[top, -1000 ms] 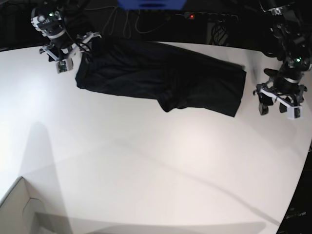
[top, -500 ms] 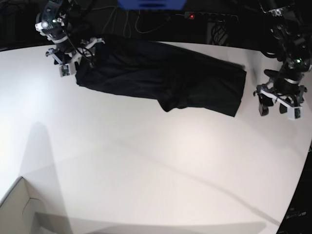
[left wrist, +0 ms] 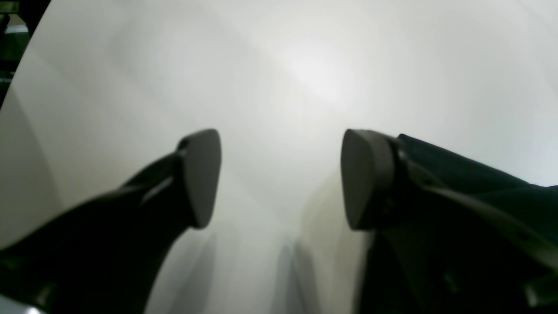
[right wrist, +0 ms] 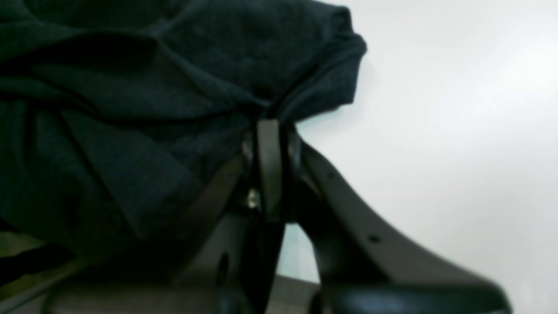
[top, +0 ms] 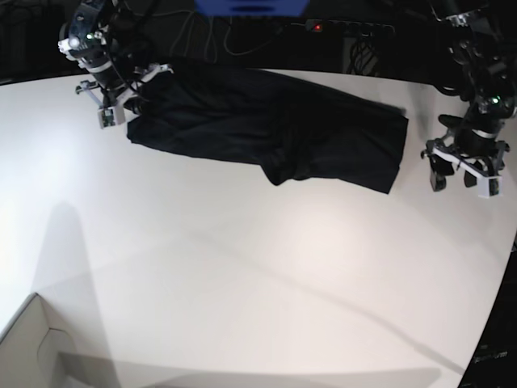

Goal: Layout the t-shirt on the table in an organized manner, then fold the t-shirt properly
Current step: 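Adjust the strip end held by the right gripper, pressing it flat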

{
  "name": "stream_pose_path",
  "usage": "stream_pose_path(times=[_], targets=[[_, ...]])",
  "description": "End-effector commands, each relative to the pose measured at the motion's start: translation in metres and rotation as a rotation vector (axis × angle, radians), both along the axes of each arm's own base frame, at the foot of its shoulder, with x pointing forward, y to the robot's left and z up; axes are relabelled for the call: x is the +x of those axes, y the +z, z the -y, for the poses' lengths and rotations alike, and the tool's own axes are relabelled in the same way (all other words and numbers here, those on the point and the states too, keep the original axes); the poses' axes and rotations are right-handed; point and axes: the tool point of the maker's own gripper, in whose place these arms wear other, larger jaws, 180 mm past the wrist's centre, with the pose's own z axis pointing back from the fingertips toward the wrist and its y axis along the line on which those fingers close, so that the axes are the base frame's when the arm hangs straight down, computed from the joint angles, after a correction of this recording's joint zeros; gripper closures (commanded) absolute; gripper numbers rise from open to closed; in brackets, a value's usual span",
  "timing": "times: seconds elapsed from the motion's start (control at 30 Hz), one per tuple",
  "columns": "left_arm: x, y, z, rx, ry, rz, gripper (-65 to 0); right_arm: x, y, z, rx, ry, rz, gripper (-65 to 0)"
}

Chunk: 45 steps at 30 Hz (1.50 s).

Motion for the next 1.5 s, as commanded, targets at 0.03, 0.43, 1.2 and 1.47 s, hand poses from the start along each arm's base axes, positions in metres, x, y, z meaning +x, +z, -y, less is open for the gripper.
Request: stream_pose_path(times=[0.03, 0.43, 1.2, 1.47], targets=[[0.006, 0.015, -0.004, 0.016, -0.002, 0.048, -41.9, 0.003, 0.002, 0.002, -0.007, -0.002, 0.004, 0.0], [0.0, 0.009, -0.004, 0.015, -0.002, 0.031, -41.9, 0.068, 0.033, 0.006, -0.036, 0.005, 0.129, 0.0], [-0.003, 0.007, -0.004, 0.014, 0.001, 0.024, -41.9, 0.105, 0.026, 0.036, -0.141, 0.032, 0.071, -17.5], [-0.002, 0.008, -0.005, 0.015, 0.001, 0.028, -41.9, 0.108, 0.044, 0.045, -0.174, 0.022, 0.116, -45.2]])
